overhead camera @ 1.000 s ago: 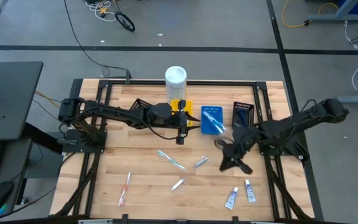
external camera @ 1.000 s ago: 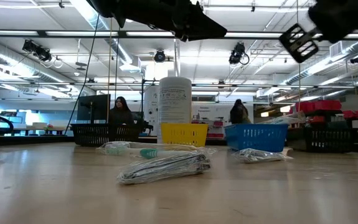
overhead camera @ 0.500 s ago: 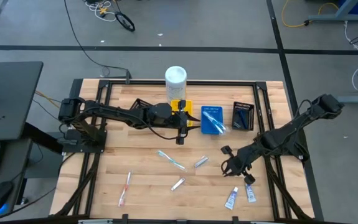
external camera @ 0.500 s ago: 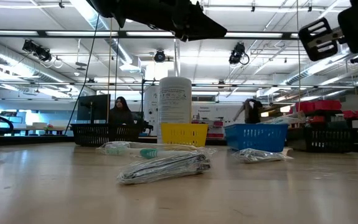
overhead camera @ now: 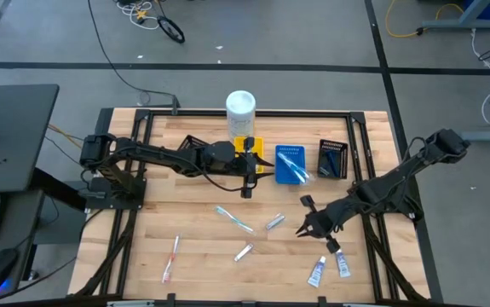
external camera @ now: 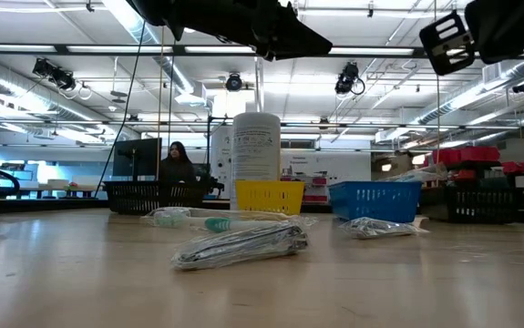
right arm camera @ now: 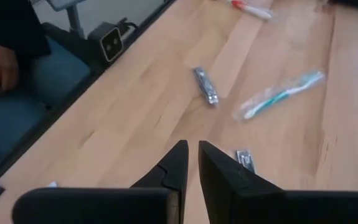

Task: Pick & Place Travel size toiletries
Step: Put the white toothpaste into the left black bin

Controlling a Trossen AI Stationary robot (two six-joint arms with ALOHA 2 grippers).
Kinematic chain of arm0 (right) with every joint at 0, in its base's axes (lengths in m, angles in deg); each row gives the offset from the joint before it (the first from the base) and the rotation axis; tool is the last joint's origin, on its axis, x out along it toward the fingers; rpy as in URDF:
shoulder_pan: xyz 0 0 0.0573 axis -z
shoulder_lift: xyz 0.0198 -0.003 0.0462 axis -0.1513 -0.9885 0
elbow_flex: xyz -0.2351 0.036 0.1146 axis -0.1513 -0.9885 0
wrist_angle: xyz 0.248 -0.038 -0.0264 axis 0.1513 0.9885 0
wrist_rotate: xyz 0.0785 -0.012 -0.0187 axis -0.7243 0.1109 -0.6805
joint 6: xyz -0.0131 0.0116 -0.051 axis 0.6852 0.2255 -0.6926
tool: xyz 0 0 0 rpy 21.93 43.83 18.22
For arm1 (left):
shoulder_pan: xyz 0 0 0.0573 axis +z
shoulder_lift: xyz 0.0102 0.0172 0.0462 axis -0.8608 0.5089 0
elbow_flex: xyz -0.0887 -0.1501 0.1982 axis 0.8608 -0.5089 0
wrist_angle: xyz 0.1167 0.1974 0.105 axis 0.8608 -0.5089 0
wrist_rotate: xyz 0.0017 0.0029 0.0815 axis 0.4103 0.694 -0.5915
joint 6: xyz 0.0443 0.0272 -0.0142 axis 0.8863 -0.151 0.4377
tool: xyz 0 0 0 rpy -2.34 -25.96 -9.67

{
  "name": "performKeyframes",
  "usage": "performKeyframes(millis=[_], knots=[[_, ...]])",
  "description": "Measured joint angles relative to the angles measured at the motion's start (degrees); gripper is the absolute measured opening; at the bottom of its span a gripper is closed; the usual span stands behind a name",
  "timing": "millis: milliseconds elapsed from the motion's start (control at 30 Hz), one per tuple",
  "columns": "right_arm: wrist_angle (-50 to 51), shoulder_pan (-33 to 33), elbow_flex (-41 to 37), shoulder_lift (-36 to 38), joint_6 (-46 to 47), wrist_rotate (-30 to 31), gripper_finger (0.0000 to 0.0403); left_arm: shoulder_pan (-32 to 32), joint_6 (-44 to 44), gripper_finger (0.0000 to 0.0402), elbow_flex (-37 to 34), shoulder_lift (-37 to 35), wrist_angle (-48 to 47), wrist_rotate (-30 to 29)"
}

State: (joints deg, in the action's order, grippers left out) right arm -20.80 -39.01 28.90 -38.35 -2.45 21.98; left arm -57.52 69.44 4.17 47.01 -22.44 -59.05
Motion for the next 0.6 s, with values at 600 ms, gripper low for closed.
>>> performKeyframes(millis=[600], knots=[[1.0,-7.7,0.0,-11.3,8.0,-8.1,0.0099,0.0,0.0,0.0113,0.0,0.0,0.0,0.0]])
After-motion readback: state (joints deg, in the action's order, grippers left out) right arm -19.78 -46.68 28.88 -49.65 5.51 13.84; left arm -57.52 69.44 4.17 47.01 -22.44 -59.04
